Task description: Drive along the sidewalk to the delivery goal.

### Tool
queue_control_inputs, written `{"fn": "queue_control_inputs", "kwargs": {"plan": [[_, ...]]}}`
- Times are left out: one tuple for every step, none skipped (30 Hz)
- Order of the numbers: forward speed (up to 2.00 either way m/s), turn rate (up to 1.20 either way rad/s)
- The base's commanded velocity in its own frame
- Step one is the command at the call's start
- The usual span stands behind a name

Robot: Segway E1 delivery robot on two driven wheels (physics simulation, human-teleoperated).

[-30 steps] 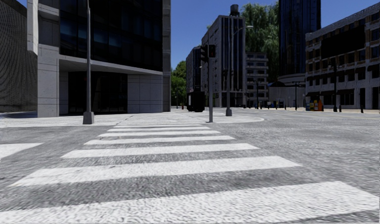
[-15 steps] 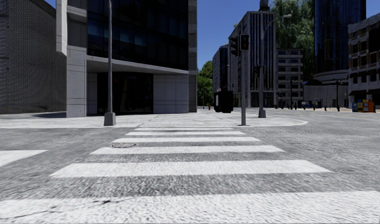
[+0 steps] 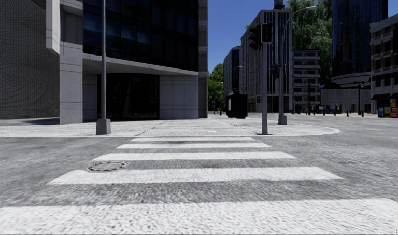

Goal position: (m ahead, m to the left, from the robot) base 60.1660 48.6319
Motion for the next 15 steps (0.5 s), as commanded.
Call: {"fn": "queue_control_inputs", "kwargs": {"plan": [[2.00, 0.00], [2.00, 0.00], [2.00, 0.00], [2.00, 0.00], [2.00, 0.00], [2.00, 0.00], [2.00, 0.00], [2.00, 0.00], [2.00, 0.00], [2.00, 0.00], [2.00, 0.00], [2.00, 0.00], [2.00, 0.00], [2.00, 0.00], [2.00, 0.00]]}}
